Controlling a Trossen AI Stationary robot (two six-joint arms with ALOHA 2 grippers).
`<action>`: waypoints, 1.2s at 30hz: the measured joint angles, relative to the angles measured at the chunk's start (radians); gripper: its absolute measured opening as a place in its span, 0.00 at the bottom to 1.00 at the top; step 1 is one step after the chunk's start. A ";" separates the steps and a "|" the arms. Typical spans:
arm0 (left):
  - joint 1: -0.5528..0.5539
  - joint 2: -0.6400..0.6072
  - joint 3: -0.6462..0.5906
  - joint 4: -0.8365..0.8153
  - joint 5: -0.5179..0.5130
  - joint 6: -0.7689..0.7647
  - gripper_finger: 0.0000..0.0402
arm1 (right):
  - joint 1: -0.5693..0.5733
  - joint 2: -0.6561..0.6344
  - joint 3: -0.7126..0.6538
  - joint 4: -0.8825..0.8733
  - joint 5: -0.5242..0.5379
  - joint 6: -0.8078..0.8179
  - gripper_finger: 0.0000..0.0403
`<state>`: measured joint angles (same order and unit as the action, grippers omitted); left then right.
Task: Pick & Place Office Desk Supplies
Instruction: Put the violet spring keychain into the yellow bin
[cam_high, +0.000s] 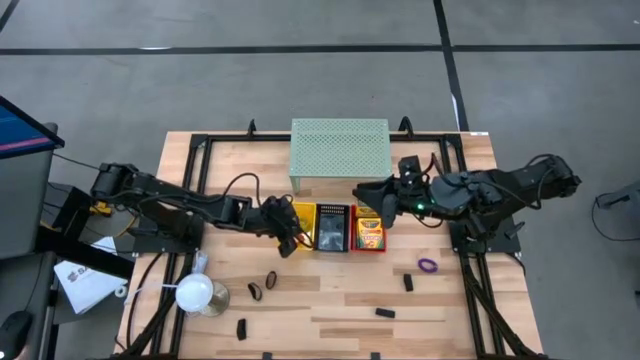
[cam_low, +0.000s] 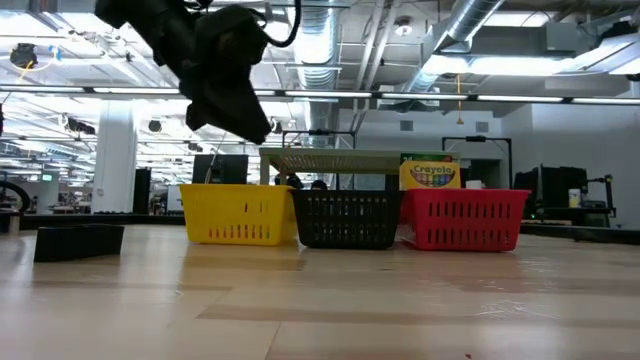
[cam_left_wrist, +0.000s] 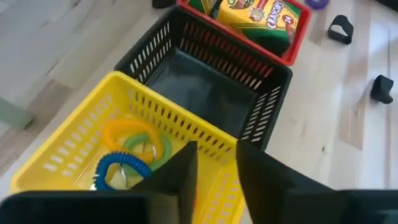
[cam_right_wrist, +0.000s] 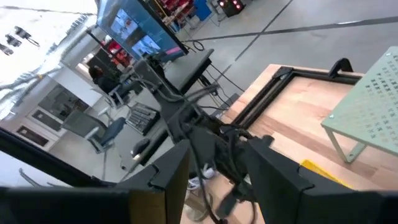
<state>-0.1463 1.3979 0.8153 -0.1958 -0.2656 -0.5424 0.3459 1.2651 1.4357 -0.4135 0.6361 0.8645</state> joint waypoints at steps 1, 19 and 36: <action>0.000 -0.010 -0.001 -0.005 0.000 0.008 0.30 | 0.007 0.002 0.000 -0.005 0.000 0.000 0.38; 0.002 -0.322 0.000 0.072 -0.153 0.094 0.49 | 0.152 0.095 0.000 -0.934 -0.060 0.781 0.38; -0.004 -0.485 0.000 0.017 -0.222 0.169 0.49 | 0.220 0.441 -0.002 -0.990 -0.477 0.969 0.38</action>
<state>-0.1503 0.9125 0.8150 -0.1789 -0.4878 -0.3730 0.5655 1.7064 1.4342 -1.4036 0.1591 1.8338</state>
